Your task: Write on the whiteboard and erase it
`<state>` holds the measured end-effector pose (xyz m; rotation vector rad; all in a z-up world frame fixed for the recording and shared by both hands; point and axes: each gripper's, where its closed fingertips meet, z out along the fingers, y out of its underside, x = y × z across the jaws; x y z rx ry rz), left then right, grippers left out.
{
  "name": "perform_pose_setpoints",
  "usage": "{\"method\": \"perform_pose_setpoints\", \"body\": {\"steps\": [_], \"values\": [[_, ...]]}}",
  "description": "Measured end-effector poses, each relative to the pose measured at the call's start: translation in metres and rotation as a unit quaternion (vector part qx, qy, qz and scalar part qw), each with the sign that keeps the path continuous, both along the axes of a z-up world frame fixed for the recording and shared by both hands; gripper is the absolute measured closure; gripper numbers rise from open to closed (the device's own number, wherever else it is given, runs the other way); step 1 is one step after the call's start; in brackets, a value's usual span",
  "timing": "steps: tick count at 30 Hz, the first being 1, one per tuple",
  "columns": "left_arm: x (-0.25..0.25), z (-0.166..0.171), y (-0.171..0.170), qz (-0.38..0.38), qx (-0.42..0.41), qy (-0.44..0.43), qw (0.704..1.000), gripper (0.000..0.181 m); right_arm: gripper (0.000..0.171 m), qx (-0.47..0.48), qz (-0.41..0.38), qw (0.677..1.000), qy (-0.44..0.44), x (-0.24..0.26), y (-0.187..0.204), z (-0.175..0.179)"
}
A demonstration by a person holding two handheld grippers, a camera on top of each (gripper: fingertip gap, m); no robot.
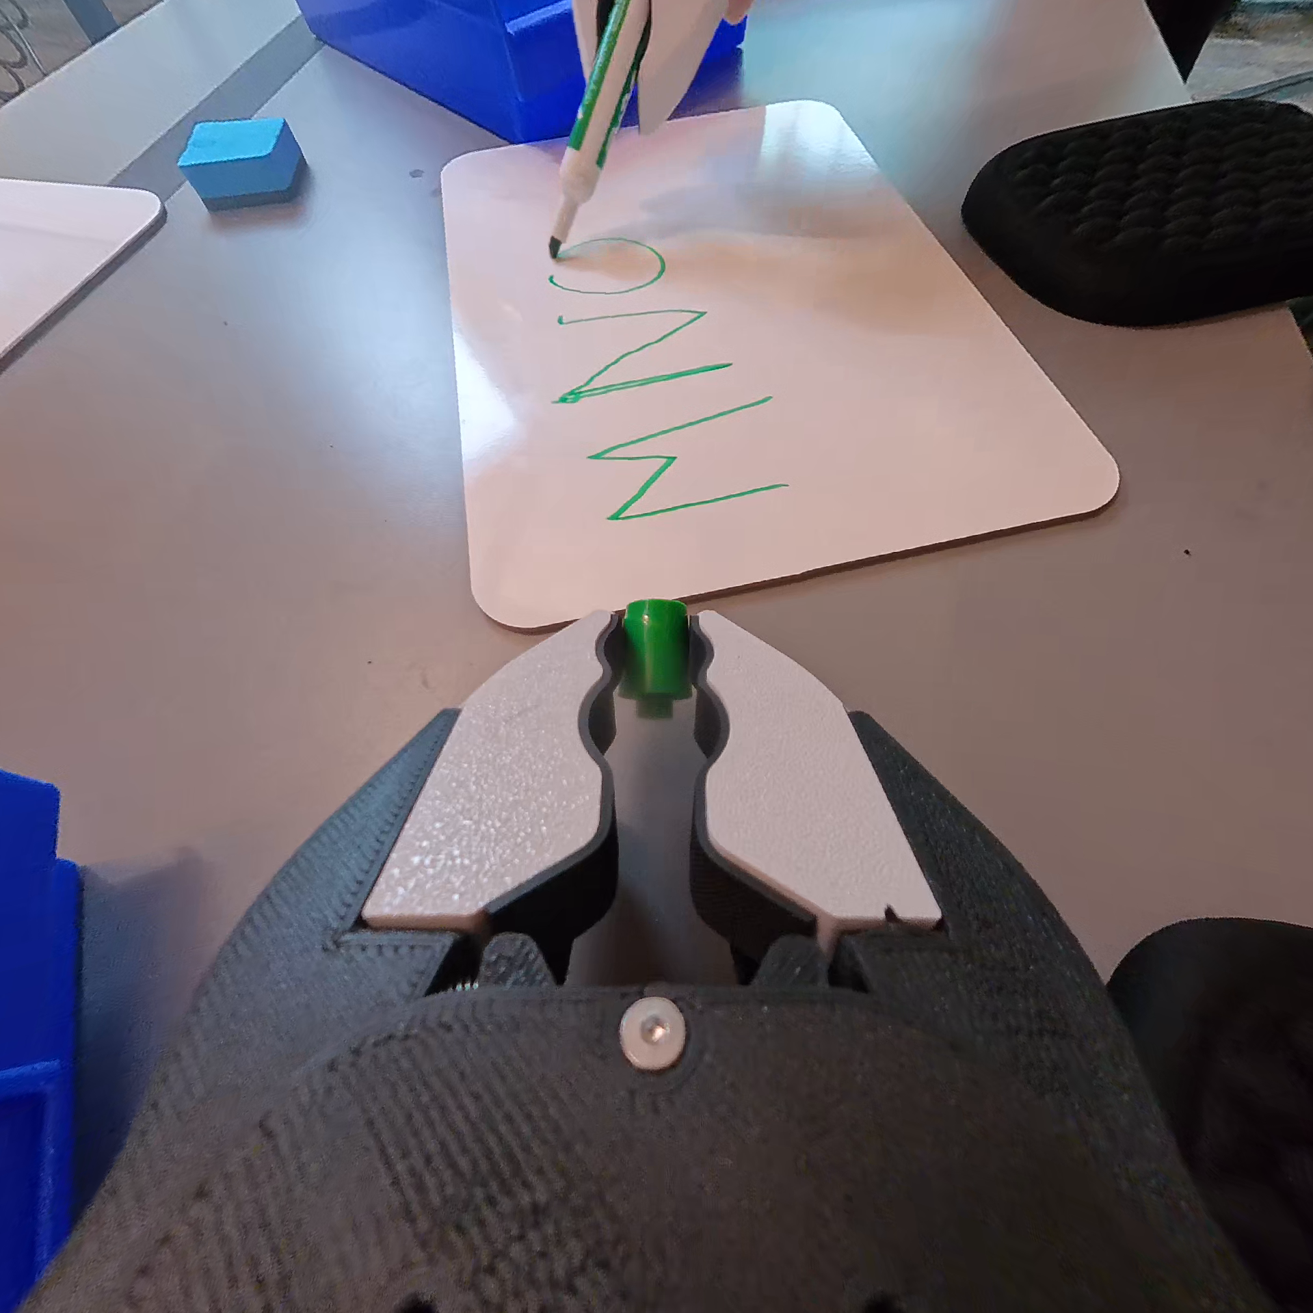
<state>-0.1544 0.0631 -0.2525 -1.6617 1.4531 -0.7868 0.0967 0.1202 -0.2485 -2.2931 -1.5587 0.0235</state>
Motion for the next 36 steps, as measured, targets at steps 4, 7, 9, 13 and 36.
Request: {"method": "perform_pose_setpoints", "body": {"steps": [4, 7, 9, 13, 36], "values": [[0.0, 0.0, 0.0, 0.0, -0.002, 0.0, 1.0, 0.163, 0.152, -0.001, 0.012, 1.0, 0.013, -0.014, 0.005, -0.001], [0.0, 0.0, 0.0, 0.0, -0.001, -0.001, 1.0, 0.163, 0.152, 0.006, 0.006, 1.0, 0.022, -0.012, 0.006, 0.006], [0.0, 0.001, 0.0, 0.0, 0.0, -0.002, 1.0, 0.163, 0.152, 0.01, -0.005, 1.0, 0.024, -0.004, 0.006, 0.01], [0.001, 0.0, 0.0, -0.001, 0.001, -0.001, 1.0, 0.163, 0.152, 0.015, -0.021, 0.999, 0.026, 0.009, 0.005, 0.011], [0.001, -0.001, 0.0, 0.0, 0.001, 0.001, 1.0, 0.163, 0.152, 0.0, -0.024, 1.0, 0.012, 0.018, -0.002, 0.003]]}}
